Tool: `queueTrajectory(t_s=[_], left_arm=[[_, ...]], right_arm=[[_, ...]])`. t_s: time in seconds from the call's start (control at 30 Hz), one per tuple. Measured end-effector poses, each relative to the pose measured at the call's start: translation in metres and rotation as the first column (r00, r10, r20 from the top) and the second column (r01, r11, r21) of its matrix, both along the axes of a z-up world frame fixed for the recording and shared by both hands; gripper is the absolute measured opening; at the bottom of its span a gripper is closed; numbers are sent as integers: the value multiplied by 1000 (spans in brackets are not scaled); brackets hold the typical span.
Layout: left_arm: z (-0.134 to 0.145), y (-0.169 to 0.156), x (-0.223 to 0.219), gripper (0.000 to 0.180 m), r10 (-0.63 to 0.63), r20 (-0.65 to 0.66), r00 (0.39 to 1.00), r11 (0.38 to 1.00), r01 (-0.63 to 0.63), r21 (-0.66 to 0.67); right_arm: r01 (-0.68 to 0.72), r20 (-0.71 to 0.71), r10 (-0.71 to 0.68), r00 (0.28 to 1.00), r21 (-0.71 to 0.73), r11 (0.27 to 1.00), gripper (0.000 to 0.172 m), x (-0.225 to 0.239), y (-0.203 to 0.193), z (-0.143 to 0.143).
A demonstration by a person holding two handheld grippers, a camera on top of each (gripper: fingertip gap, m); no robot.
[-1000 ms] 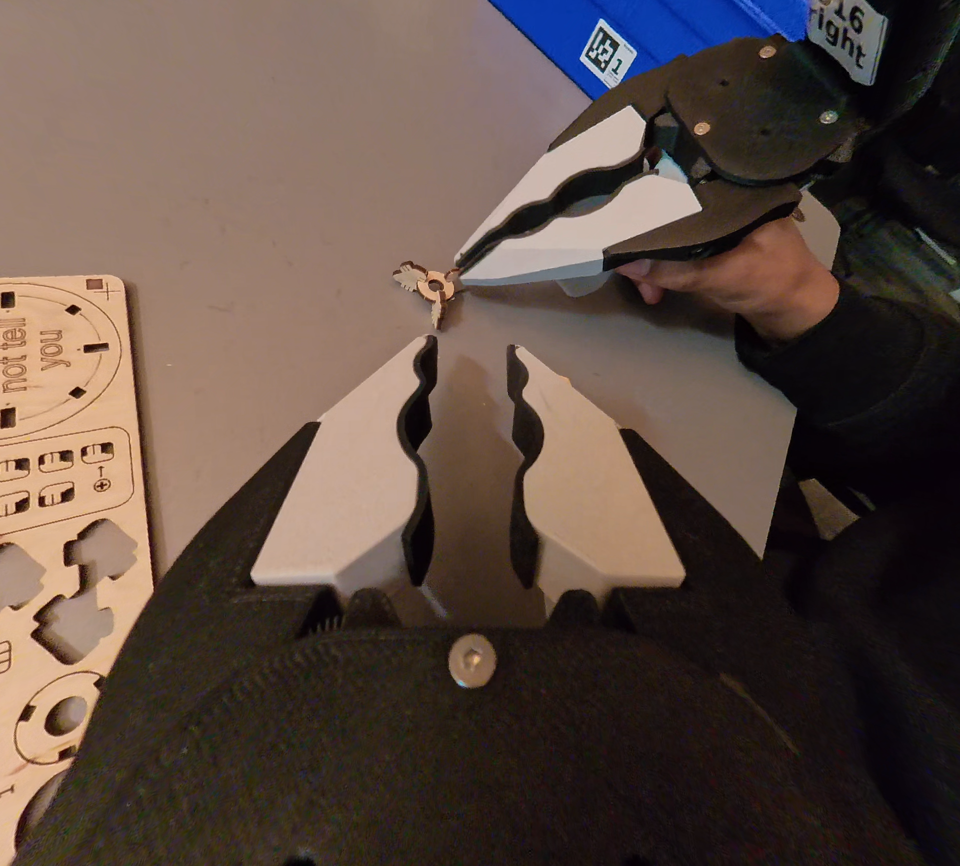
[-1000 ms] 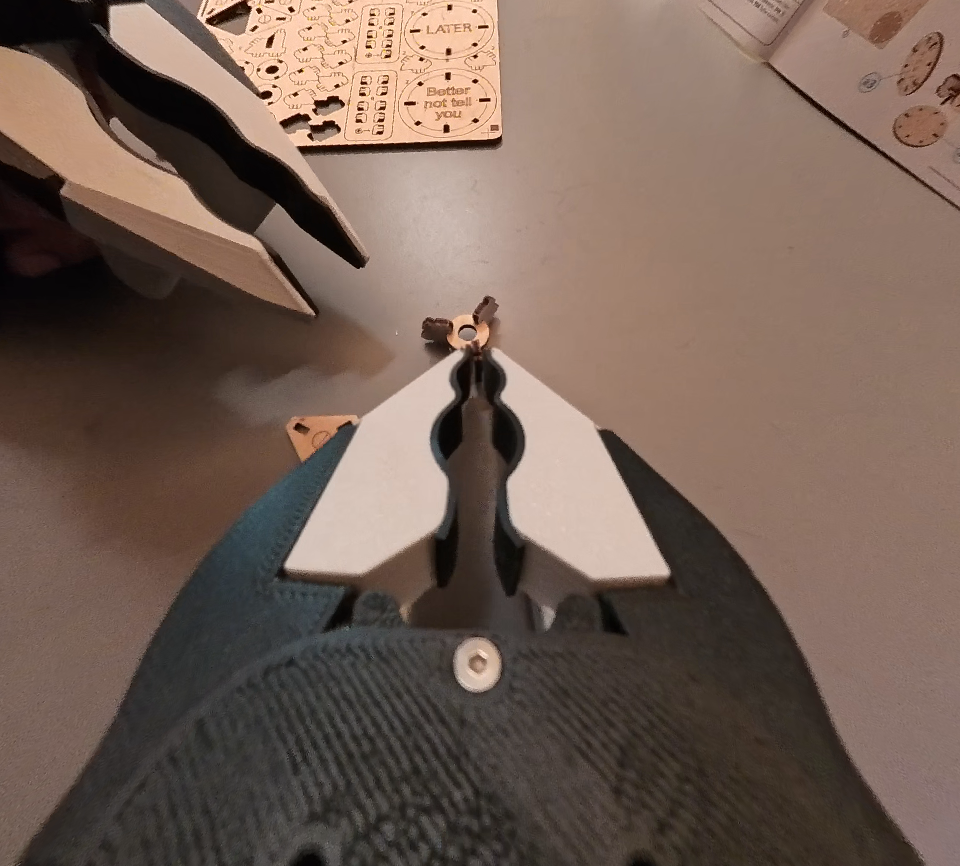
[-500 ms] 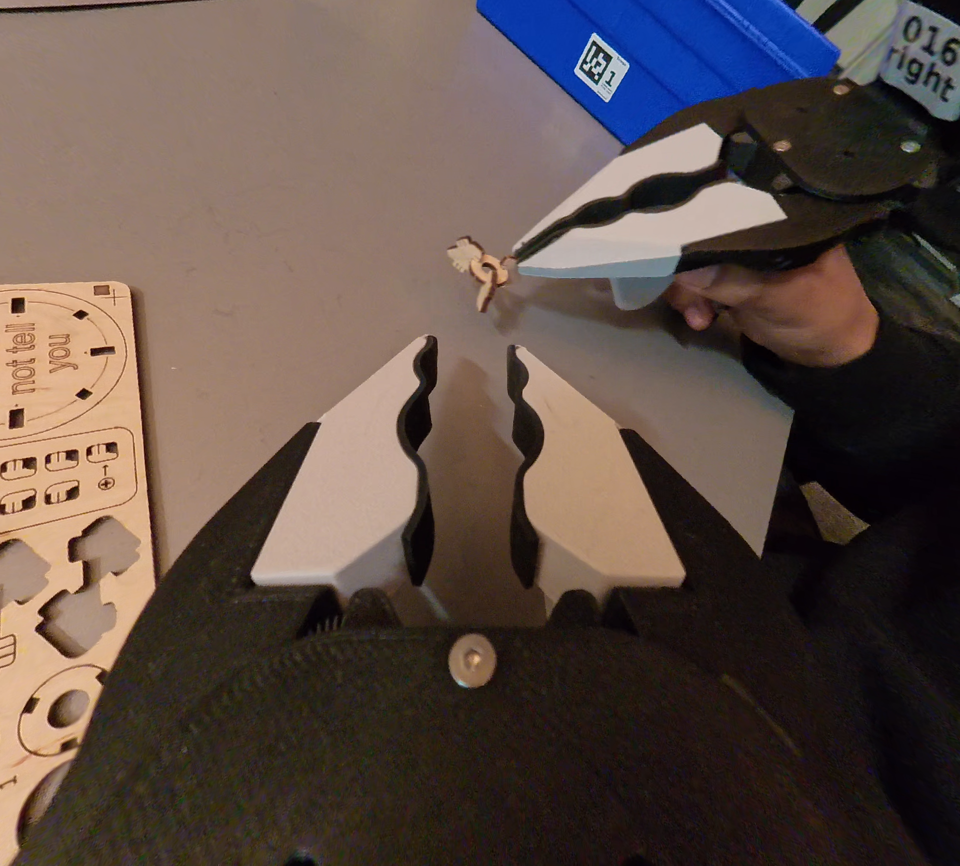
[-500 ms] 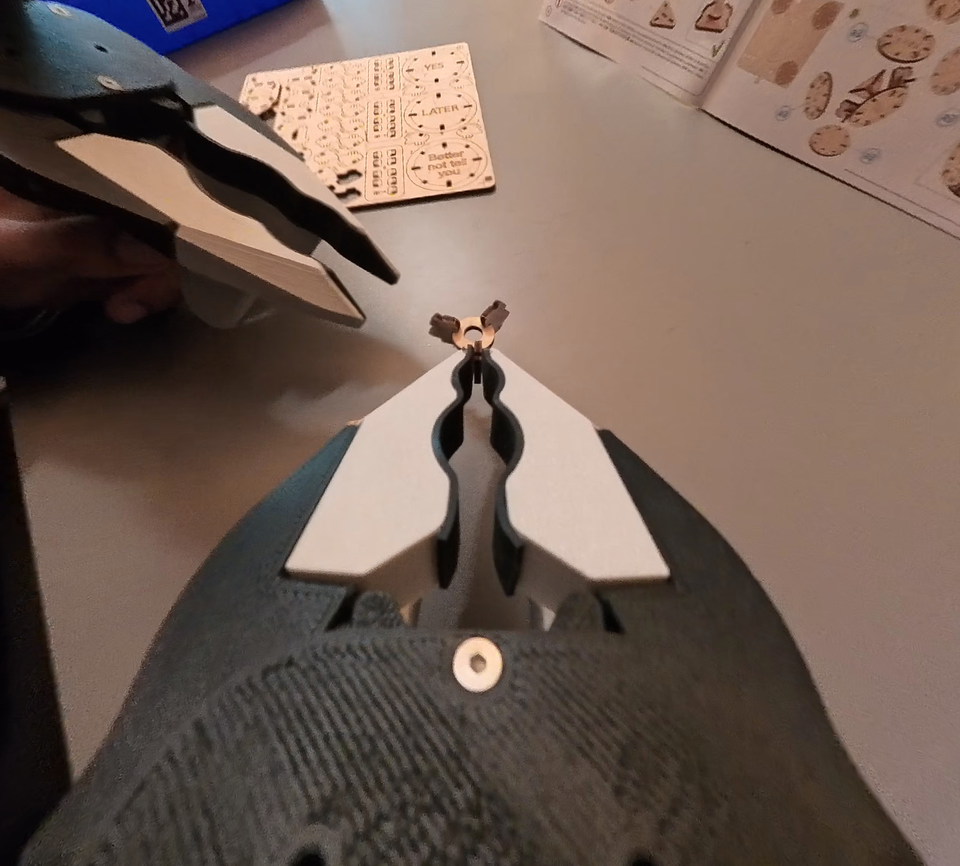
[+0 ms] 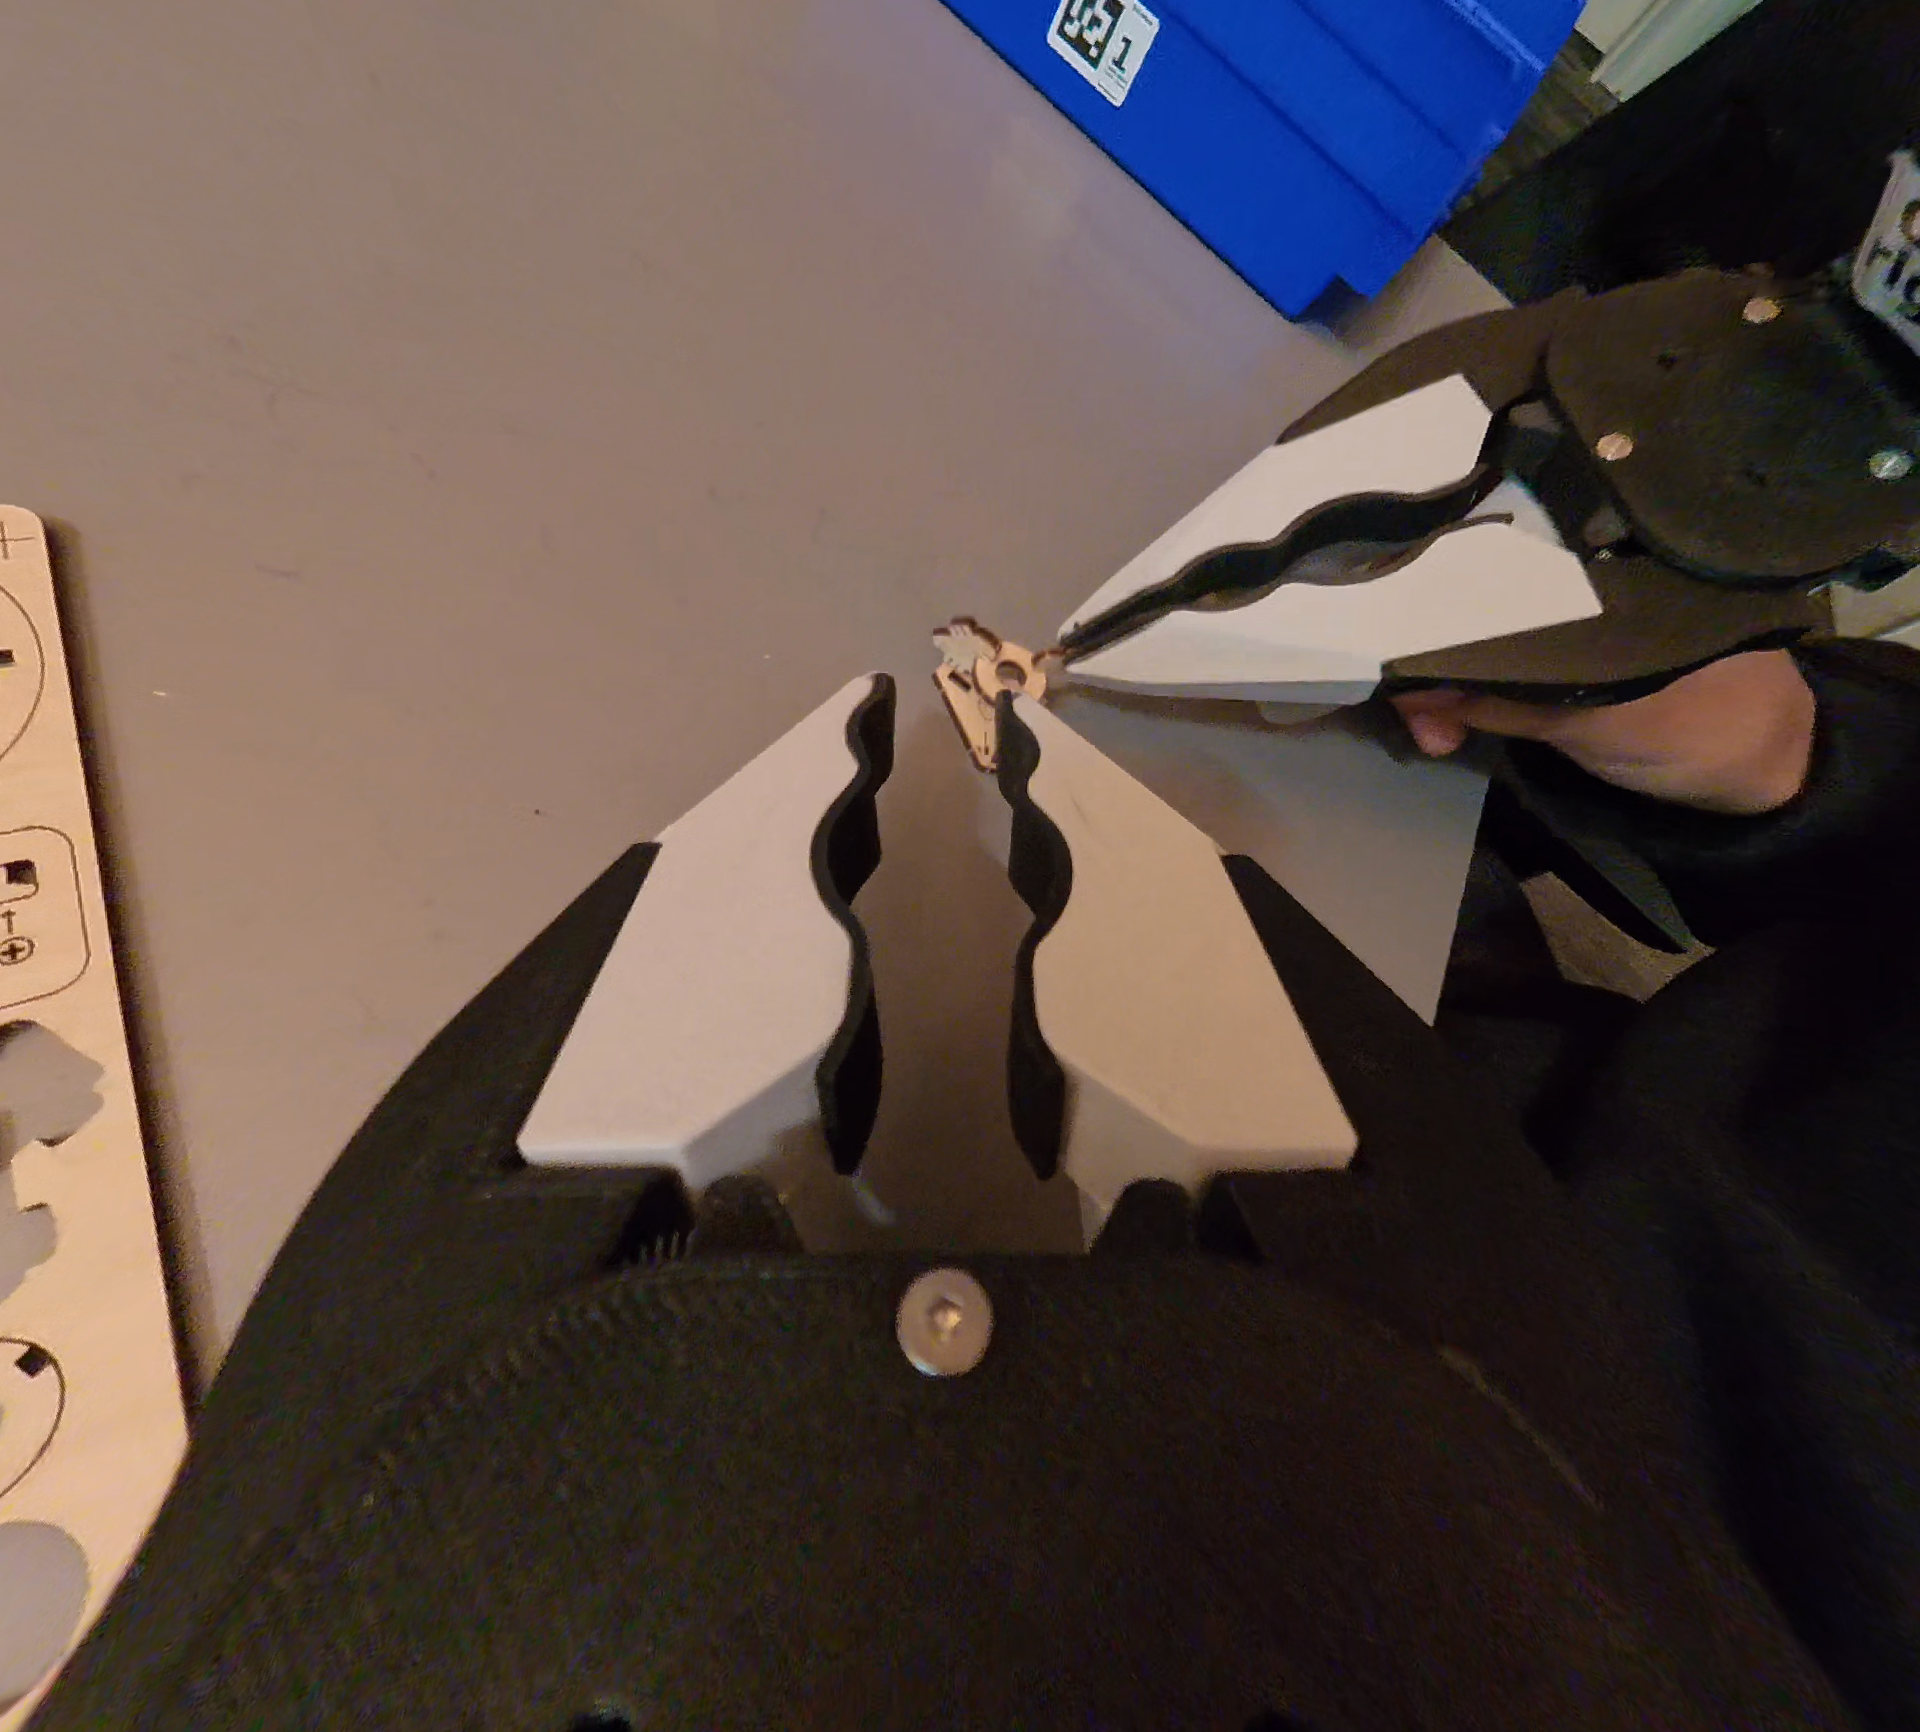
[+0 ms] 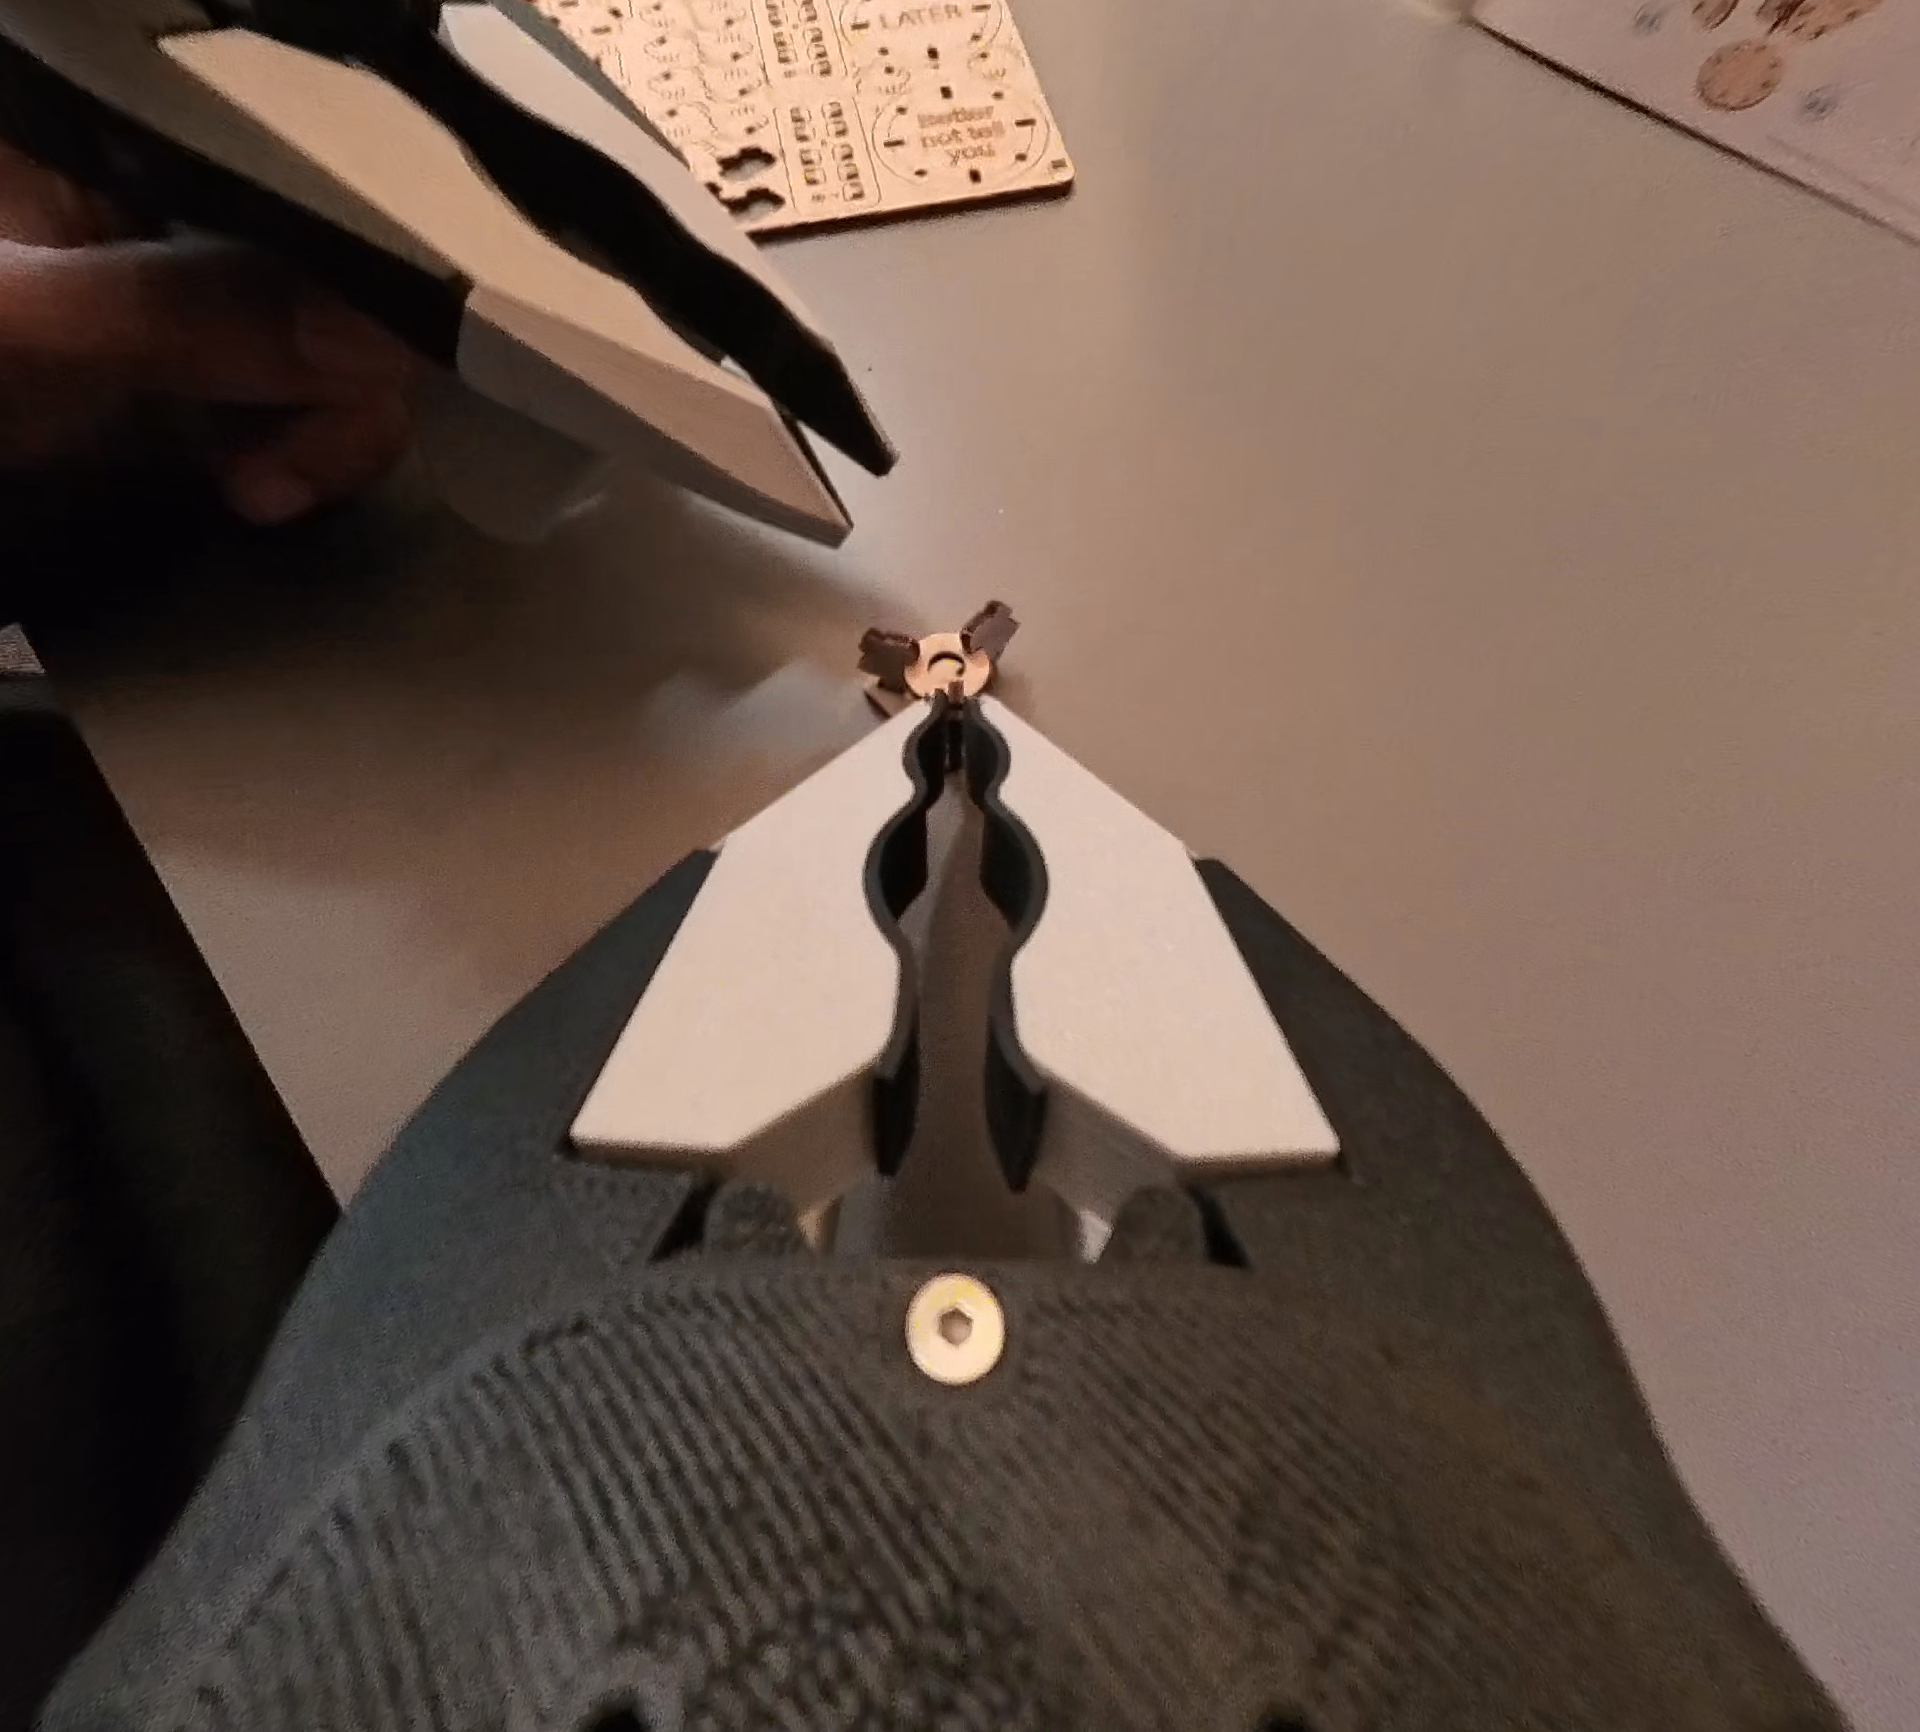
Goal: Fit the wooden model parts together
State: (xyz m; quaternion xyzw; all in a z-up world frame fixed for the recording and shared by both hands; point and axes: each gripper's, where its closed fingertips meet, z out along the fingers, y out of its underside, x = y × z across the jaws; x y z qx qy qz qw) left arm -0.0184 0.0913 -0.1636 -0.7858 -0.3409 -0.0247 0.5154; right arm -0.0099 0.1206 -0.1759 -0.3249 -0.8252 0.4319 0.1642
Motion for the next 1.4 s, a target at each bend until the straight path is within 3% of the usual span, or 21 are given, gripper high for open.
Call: queueTrajectory(t_s=[1.23, 1.4], left_arm=[[-13, 7, 11, 16, -62, 52, 997, 995, 65, -70], [-20, 10, 18, 26, -84, 99, 992, 992, 93, -89]], right_arm=[[6, -11, -6, 1000, 13, 1000, 1, 3, -5, -1], [2, -15, -2, 1000, 7, 1000, 1, 3, -6, 0]])
